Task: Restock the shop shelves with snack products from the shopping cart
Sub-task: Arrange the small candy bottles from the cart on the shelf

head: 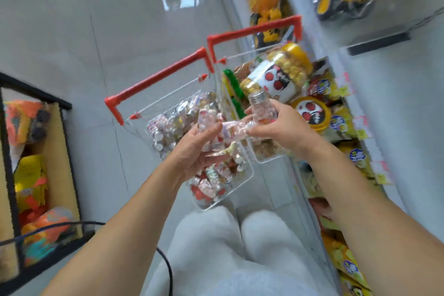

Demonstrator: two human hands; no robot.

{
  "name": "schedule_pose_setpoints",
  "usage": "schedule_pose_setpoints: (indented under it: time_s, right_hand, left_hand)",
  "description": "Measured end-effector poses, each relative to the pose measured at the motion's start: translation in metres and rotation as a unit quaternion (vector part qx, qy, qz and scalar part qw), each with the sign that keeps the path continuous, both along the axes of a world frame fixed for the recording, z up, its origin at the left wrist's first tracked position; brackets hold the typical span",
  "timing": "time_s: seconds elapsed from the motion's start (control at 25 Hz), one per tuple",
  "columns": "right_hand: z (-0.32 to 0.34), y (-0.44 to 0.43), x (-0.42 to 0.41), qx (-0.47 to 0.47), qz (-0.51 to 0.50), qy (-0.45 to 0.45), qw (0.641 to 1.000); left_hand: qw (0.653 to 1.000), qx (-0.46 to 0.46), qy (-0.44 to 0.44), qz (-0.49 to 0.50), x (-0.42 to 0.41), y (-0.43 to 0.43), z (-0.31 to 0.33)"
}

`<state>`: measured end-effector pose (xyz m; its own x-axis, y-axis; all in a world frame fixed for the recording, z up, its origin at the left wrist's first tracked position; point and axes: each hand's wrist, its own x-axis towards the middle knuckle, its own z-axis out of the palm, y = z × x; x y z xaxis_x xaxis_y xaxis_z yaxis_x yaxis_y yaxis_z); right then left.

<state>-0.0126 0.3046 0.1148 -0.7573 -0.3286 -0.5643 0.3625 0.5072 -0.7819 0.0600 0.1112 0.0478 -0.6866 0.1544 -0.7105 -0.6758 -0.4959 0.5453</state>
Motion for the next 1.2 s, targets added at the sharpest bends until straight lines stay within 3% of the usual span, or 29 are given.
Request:
schedule_pose_setpoints:
  time_s: [0.16, 0.44, 0.84, 0.92, 1.04, 1.2]
  right_hand:
    - [0.049, 0.067, 0.018, -0.063, -0.114, 0.058, 0.99]
    - [0.105, 0.182, 0.082, -0.165, -0.226, 0.121, 0.952]
    - [0.147, 0.284, 0.127, -0.241, -0.468, 0.145, 0.838]
    - [0.153, 0.298, 0.122, -0.212, -0.494, 0.212, 0.816]
    - [0.158, 0.325, 0.102, -0.086, -0.513, 0.324, 0.79]
    - [0.147, 0.369, 0.055, 0.056, -0.551, 0.346, 0.758]
  left_hand:
    - [0.993, -0.003, 0.068, -0.097, -0.014, 0.051, 0.058]
    - [0.988, 0.013, 0.11, -0.111, 0.008, 0.182, 0.128]
    - [0.982, 0.126, 0.089, -0.105, 0.018, 0.291, 0.178]
    - [0.978, 0.151, 0.087, -0.113, 0.003, 0.297, 0.184]
    - [0.972, 0.157, 0.106, -0.141, -0.026, 0.3, 0.189]
    - [0.968, 0.163, 0.11, -0.155, -0.063, 0.298, 0.19]
